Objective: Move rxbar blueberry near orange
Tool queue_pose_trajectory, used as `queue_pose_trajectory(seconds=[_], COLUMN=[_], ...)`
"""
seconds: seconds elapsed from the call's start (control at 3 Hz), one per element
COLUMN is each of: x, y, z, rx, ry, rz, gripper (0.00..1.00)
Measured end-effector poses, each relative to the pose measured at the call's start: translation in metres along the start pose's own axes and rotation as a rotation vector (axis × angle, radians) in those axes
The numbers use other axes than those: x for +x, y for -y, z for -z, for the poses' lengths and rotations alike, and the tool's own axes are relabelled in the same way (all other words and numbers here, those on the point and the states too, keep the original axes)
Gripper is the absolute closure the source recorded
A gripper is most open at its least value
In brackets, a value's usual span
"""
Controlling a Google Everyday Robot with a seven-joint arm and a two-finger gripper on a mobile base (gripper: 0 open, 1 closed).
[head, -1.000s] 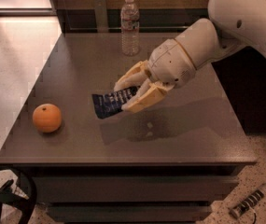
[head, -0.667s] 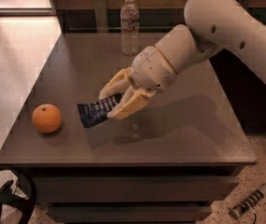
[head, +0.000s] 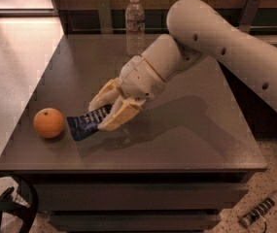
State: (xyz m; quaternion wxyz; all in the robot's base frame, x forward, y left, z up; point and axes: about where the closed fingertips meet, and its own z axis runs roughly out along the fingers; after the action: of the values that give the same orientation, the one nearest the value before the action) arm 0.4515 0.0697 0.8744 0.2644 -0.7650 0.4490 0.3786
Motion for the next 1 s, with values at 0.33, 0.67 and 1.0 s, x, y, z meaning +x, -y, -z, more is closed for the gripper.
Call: queue_pose_trajectory(seconds=[0.33,0.67,1.0], x=[-0.0011,-0.0024,-0.0034], y=[0.0003,0.0006,0.0007], z=[-0.0015,-0.0035,-0.0049], rx=[-0.002,-0.004,-0.006], ry=[0.000,0.000,0.000], rz=[0.002,0.005,0.006], gripper=[0.63,0.32,0.07])
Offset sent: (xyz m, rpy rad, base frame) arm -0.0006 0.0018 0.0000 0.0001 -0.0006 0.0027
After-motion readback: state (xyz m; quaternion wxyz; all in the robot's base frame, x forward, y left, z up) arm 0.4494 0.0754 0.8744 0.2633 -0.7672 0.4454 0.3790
